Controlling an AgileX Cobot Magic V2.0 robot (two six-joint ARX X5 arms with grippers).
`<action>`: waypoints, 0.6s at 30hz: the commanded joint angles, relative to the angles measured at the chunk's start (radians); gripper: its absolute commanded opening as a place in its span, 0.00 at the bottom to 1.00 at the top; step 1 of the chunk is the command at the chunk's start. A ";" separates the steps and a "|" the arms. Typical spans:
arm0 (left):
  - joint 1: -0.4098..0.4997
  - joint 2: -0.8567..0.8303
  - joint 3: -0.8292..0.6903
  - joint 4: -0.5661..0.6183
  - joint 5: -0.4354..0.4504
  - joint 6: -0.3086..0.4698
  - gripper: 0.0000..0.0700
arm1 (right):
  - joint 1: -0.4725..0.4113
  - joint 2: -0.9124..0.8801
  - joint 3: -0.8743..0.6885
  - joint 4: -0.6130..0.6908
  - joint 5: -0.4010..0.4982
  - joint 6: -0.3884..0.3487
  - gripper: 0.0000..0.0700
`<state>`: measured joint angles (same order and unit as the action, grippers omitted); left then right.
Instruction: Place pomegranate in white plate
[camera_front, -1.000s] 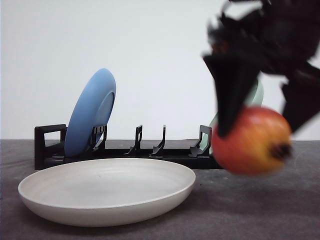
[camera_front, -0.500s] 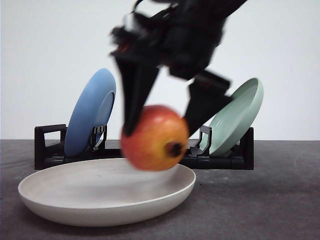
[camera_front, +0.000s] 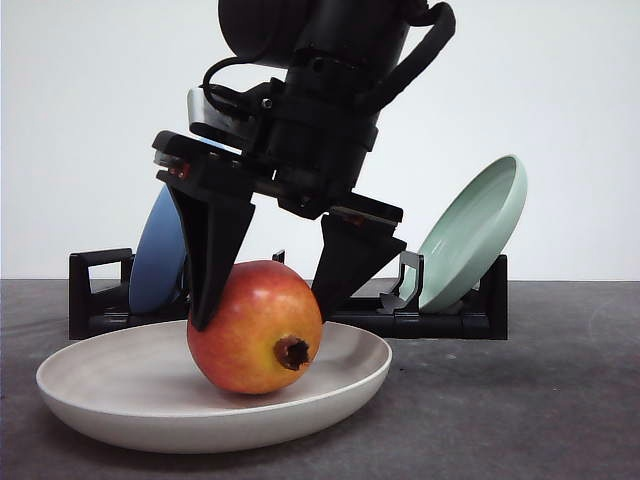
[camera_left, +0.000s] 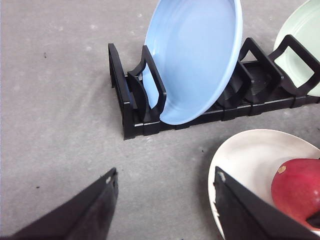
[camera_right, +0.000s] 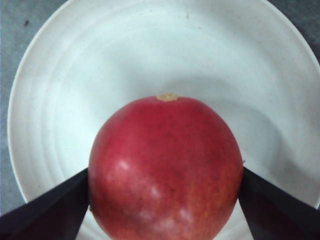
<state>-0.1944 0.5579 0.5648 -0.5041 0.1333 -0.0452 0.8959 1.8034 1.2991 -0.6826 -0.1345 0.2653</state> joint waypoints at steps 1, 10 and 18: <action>-0.003 0.005 0.006 0.011 -0.002 0.006 0.51 | 0.013 0.020 0.025 0.010 0.002 -0.011 0.72; -0.003 0.005 0.006 0.019 -0.002 0.007 0.51 | 0.014 0.020 0.025 0.029 0.004 -0.009 0.92; -0.003 0.005 0.006 0.019 -0.002 0.007 0.51 | 0.016 -0.021 0.024 0.024 0.043 -0.028 0.93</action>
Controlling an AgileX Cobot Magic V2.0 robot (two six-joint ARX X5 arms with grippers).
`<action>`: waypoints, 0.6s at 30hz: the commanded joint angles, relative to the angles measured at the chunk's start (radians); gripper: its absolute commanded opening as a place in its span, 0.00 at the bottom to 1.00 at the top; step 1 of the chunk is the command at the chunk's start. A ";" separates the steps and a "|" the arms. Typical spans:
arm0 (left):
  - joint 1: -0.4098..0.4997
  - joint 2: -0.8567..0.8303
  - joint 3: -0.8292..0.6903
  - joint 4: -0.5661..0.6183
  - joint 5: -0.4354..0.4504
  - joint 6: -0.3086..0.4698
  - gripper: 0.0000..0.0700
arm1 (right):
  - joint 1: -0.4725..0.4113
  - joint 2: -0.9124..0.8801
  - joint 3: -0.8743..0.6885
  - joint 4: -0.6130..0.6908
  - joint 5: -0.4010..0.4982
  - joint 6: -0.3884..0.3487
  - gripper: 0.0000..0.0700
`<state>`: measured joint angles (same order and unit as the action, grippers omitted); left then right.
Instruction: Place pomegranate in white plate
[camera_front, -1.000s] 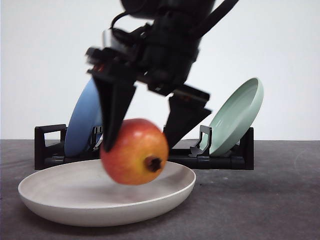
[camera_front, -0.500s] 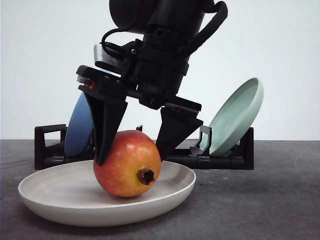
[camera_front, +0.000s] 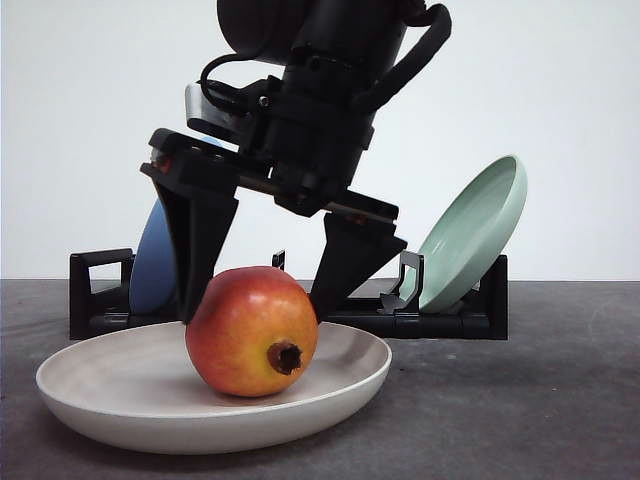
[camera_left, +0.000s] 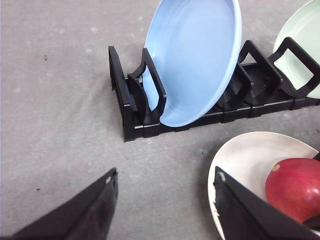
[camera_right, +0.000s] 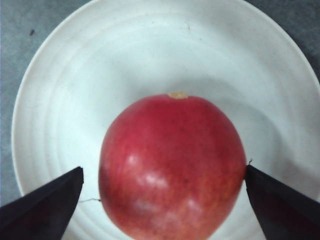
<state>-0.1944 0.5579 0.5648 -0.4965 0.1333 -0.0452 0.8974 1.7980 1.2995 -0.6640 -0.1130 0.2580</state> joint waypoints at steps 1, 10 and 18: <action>-0.003 0.005 0.006 0.011 -0.002 0.007 0.51 | 0.017 -0.031 0.022 0.004 0.051 -0.034 0.93; -0.003 0.005 0.006 0.018 -0.002 0.007 0.51 | 0.015 -0.298 -0.159 0.184 0.085 -0.080 0.88; -0.003 0.005 0.006 0.017 -0.002 0.007 0.51 | -0.066 -0.561 -0.401 0.269 0.008 -0.079 0.88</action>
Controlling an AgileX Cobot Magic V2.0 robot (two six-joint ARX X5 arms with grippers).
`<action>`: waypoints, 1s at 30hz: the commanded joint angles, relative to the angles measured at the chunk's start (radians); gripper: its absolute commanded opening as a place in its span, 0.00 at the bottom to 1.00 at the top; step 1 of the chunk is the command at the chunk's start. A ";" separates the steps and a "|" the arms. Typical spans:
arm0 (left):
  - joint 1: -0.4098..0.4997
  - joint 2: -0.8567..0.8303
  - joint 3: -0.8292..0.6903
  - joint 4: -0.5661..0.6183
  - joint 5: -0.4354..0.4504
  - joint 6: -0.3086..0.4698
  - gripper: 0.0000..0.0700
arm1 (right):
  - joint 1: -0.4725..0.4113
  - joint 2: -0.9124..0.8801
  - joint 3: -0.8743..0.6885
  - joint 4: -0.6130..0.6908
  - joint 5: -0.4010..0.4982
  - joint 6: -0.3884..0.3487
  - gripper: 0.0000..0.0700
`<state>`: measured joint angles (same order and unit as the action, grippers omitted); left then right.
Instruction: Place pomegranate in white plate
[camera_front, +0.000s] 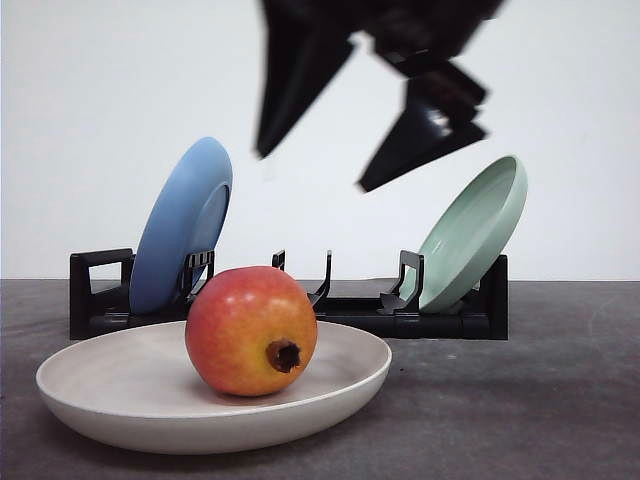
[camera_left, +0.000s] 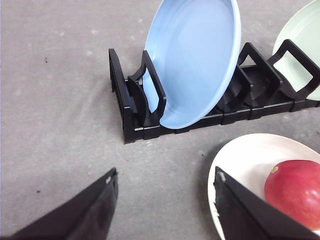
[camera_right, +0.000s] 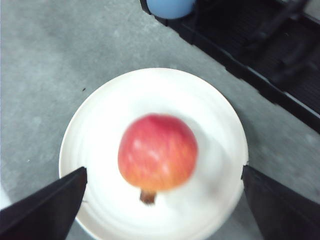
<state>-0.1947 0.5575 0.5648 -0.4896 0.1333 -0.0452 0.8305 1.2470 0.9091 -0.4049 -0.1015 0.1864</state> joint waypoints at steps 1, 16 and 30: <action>-0.003 0.005 0.006 0.010 -0.002 0.007 0.51 | -0.015 -0.040 -0.039 0.009 -0.007 -0.005 0.88; -0.003 0.005 0.006 0.010 -0.002 0.000 0.51 | -0.386 -0.490 -0.314 -0.068 -0.006 0.013 0.88; -0.003 0.004 0.006 0.008 -0.002 -0.002 0.00 | -0.506 -0.529 -0.315 -0.044 -0.003 -0.023 0.01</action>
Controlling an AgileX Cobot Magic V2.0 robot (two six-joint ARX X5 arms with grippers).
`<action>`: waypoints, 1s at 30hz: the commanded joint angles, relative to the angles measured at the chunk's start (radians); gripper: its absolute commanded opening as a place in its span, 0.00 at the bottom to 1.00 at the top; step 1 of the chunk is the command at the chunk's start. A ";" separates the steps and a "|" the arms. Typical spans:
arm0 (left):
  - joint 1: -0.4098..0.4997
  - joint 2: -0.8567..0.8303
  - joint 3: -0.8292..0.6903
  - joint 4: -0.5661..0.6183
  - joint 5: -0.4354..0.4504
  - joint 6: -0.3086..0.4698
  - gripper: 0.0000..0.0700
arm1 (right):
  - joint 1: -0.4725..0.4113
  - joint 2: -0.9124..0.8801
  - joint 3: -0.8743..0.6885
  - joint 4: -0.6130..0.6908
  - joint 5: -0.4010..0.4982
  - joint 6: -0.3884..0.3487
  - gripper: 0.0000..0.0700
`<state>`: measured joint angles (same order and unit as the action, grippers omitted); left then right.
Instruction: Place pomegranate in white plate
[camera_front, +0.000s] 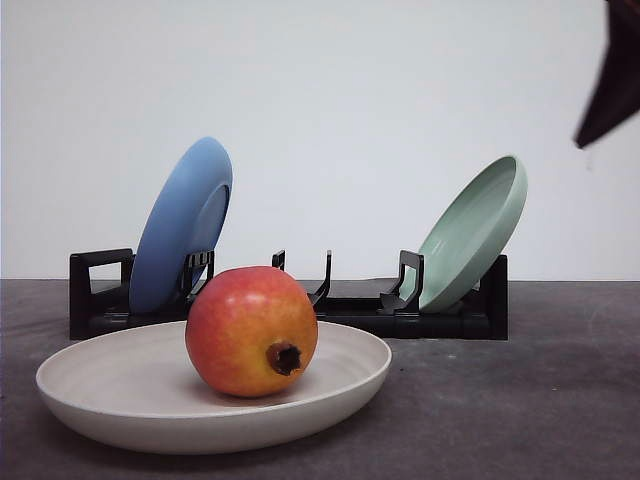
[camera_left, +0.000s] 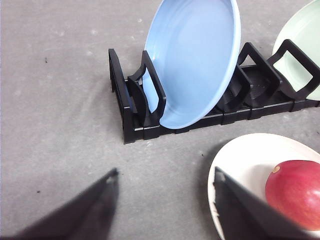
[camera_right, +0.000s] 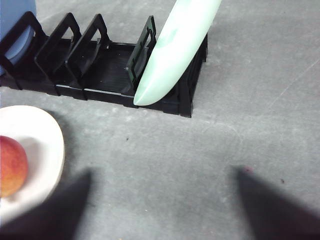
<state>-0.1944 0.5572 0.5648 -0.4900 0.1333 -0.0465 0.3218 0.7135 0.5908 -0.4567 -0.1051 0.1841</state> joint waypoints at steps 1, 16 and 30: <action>-0.003 0.004 0.006 0.010 -0.002 0.000 0.00 | 0.003 0.004 0.004 0.009 0.001 -0.028 0.03; -0.003 0.000 0.006 0.011 -0.002 0.008 0.00 | 0.003 0.003 0.004 0.008 0.000 -0.042 0.03; 0.058 -0.089 -0.084 0.081 -0.002 0.058 0.00 | 0.003 0.003 0.004 0.008 0.001 -0.042 0.03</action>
<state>-0.1428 0.4781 0.4922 -0.4311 0.1330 -0.0203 0.3214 0.7135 0.5910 -0.4564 -0.1051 0.1532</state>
